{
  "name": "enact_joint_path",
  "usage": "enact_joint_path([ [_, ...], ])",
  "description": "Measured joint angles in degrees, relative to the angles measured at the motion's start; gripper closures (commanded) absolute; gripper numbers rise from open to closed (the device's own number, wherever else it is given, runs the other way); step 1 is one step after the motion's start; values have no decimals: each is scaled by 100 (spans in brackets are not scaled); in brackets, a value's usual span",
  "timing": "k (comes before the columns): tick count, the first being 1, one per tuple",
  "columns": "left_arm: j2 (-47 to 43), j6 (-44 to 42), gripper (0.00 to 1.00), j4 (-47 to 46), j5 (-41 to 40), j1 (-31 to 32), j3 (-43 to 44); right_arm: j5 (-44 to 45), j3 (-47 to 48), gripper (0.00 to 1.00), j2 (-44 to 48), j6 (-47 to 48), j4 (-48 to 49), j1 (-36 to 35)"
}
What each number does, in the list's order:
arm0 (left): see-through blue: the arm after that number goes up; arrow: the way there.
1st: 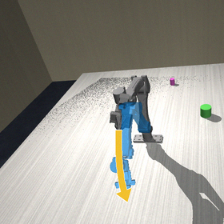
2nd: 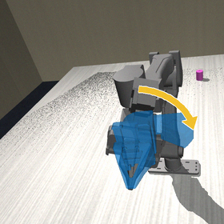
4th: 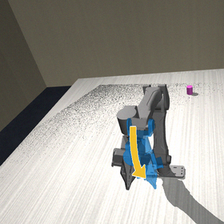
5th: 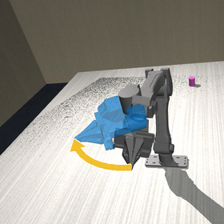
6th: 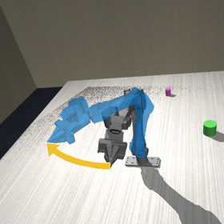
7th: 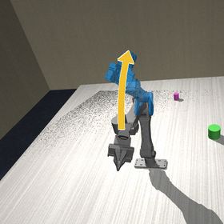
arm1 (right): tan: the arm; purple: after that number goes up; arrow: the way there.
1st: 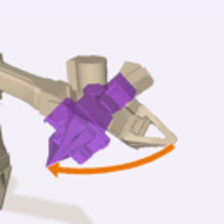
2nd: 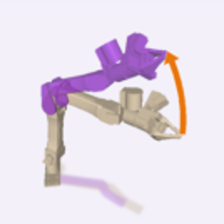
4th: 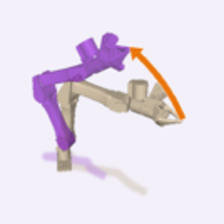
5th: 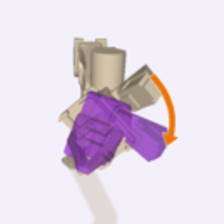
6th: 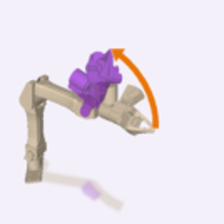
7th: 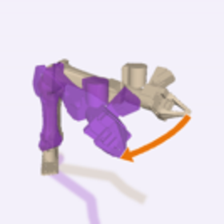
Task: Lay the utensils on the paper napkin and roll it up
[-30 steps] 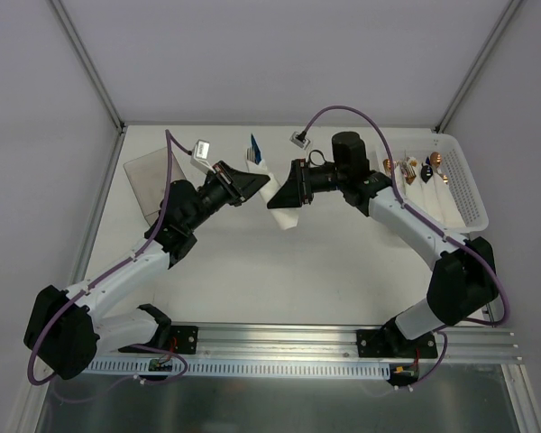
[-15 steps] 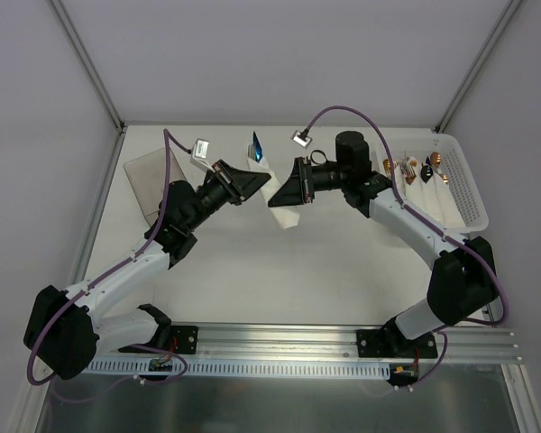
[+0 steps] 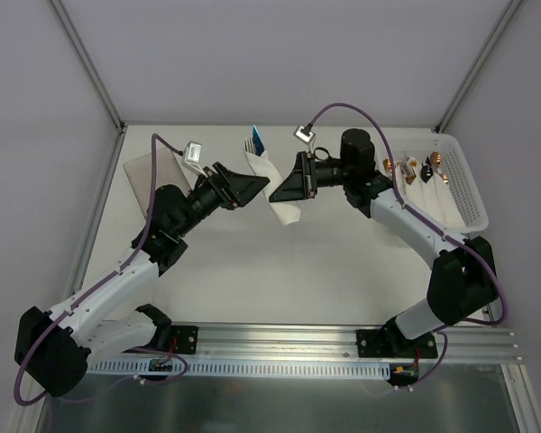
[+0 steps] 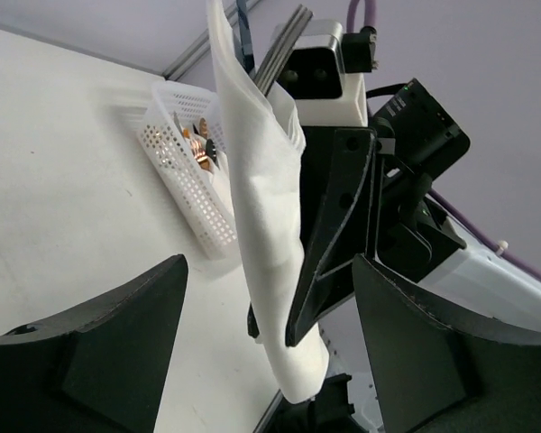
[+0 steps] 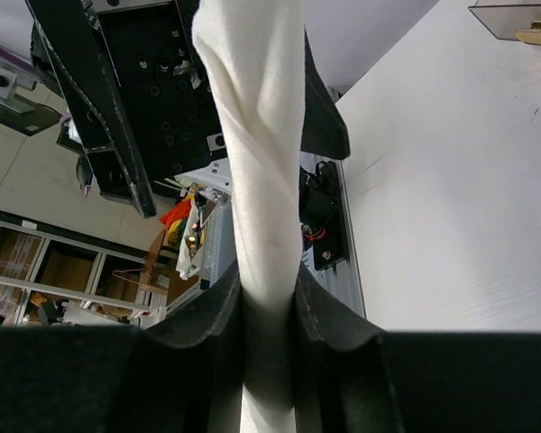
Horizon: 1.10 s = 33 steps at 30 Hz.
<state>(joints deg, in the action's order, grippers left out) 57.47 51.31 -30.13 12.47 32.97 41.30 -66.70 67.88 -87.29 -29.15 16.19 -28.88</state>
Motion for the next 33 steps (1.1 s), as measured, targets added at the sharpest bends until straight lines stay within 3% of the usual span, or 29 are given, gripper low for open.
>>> enact_joint_path([
  [9,378,46,26,-155,420,44,2,-28,0,100,0,-345,463,-4],
  [20,774,249,48,-909,710,122,20,-26,-109,100,2,-385,527,-35],
  [26,844,579,48,-1552,693,122,-186,-50,-125,100,2,-374,553,-63],
  [30,927,815,54,-1893,673,122,-319,-66,-173,100,13,-330,564,-76],
  [33,1005,931,65,-2017,675,122,-319,-68,-212,100,24,-310,566,-79],
])
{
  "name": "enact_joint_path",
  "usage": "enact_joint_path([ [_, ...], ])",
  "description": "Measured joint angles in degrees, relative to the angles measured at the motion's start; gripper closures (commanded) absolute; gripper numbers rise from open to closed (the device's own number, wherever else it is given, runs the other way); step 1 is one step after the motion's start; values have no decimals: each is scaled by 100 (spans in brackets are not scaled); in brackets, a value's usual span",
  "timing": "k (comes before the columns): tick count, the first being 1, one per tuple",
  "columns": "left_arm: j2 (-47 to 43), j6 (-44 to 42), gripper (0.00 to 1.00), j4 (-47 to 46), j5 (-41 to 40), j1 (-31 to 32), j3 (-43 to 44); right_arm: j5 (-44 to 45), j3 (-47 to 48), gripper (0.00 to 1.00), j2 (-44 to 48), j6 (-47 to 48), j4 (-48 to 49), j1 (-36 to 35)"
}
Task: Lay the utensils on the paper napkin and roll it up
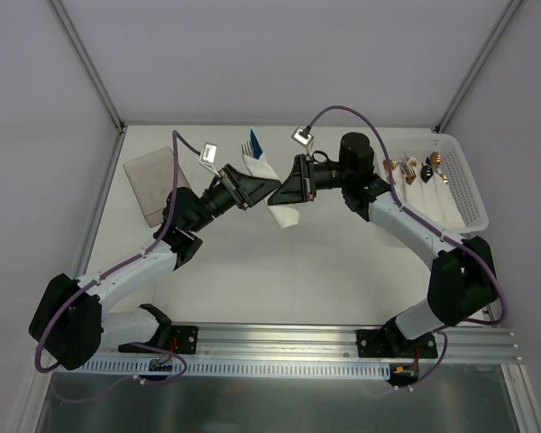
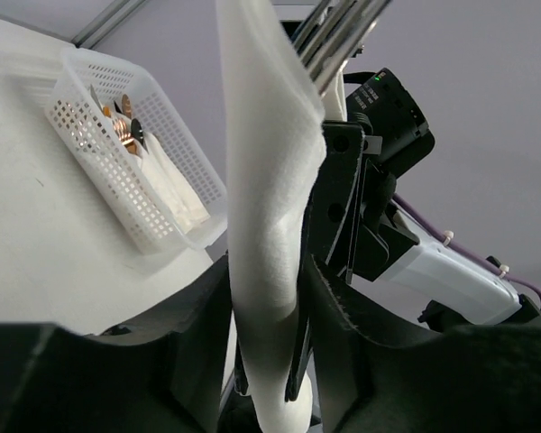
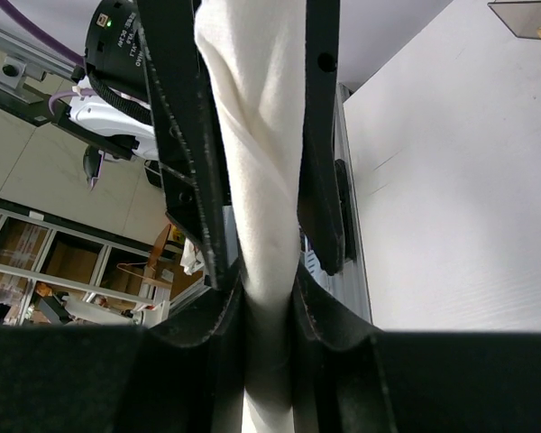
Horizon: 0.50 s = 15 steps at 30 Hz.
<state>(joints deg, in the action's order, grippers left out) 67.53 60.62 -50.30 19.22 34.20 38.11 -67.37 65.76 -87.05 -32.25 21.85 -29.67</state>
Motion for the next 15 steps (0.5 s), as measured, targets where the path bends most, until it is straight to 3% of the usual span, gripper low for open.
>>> enact_joint_path([
  [3,50,122,83,-52,-4,0,-2,0,-4,100,26,31,0,0],
  [9,72,219,100,-184,7,4,-4,15,-66,100,122,83,24,0],
  [11,72,225,100,-192,2,31,-7,22,-79,94,138,85,24,0],
  [15,72,208,100,-170,0,33,-7,28,-83,68,149,109,4,22],
])
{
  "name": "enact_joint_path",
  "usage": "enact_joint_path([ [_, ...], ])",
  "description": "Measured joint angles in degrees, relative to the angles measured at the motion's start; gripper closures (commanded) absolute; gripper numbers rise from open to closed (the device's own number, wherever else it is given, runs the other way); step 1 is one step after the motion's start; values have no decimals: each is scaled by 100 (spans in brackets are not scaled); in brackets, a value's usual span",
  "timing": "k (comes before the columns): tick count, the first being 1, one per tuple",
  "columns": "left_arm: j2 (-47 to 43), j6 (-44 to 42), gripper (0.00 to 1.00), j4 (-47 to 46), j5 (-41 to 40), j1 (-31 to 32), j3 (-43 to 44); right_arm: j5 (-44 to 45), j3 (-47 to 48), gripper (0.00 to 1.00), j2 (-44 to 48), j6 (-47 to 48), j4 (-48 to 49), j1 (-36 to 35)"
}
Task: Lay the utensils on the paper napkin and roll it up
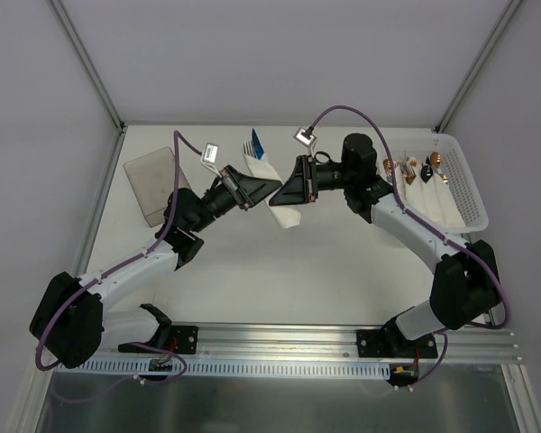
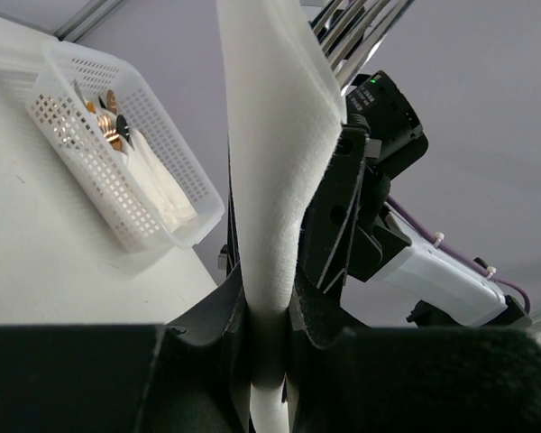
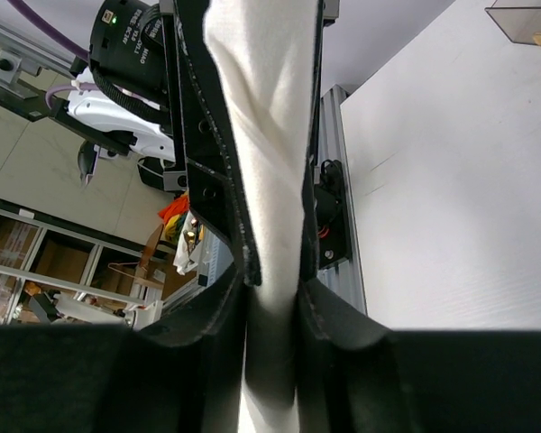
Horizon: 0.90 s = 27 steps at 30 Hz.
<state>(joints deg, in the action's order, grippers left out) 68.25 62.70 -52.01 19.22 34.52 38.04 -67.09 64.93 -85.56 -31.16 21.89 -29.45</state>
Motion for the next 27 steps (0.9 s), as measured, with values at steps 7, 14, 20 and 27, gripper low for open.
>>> enact_joint_path([
  [7,-15,-271,100,636,-2,0,7,-26,48,49,33,376,-531,354],
  [14,-26,-575,100,1228,0,0,118,-26,400,48,153,1187,-1547,793],
  [20,-24,-632,100,1233,28,0,188,-22,614,49,275,2011,-2546,758],
  [27,177,-518,100,942,243,0,245,98,614,50,291,2367,-3005,579],
])
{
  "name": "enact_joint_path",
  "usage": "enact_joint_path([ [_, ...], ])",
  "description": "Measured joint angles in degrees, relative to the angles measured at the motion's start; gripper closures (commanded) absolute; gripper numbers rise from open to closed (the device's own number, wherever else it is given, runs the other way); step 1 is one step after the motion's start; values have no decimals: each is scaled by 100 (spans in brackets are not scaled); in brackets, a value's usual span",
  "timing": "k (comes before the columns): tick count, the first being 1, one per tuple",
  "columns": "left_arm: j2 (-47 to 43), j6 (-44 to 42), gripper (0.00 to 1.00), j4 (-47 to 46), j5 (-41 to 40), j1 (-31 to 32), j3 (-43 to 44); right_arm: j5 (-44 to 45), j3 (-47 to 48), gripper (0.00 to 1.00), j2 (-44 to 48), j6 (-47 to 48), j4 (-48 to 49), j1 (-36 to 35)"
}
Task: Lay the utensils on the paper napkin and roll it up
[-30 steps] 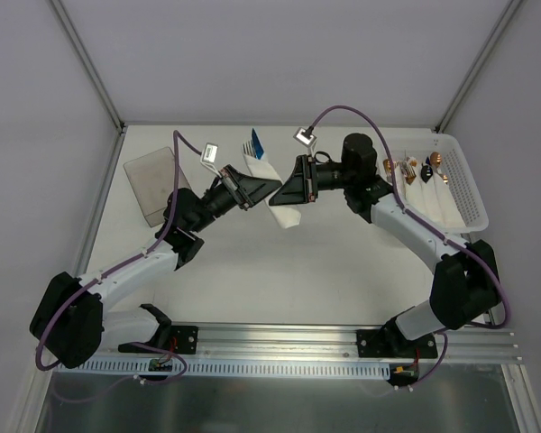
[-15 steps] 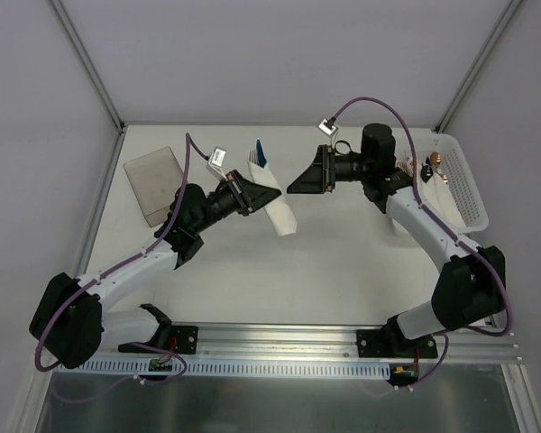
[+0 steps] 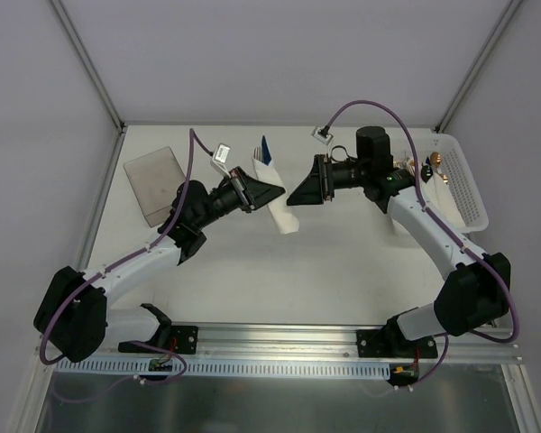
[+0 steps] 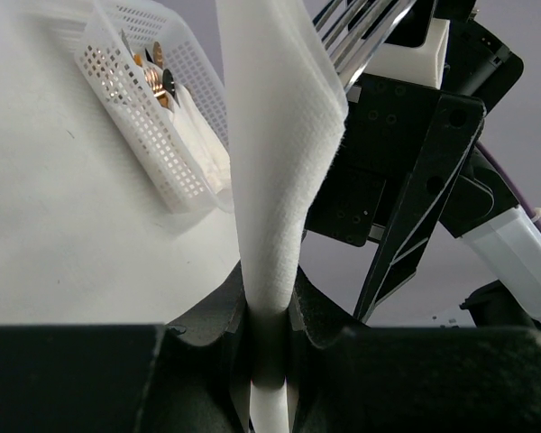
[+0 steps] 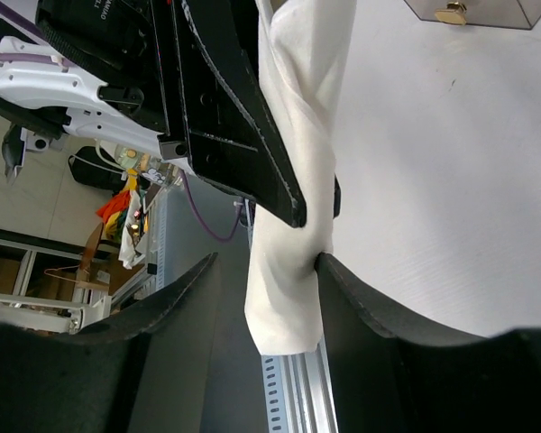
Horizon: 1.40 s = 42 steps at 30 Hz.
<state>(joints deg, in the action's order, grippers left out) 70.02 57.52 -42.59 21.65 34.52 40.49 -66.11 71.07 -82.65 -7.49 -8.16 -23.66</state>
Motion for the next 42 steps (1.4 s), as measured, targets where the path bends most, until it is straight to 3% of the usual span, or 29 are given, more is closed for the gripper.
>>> enact_joint_path([
  [31,509,343,100,-516,223,-7,136,437,79,51,-2,286,-328,17],
  [42,509,424,100,-584,363,4,203,686,254,46,-15,614,-693,46],
])
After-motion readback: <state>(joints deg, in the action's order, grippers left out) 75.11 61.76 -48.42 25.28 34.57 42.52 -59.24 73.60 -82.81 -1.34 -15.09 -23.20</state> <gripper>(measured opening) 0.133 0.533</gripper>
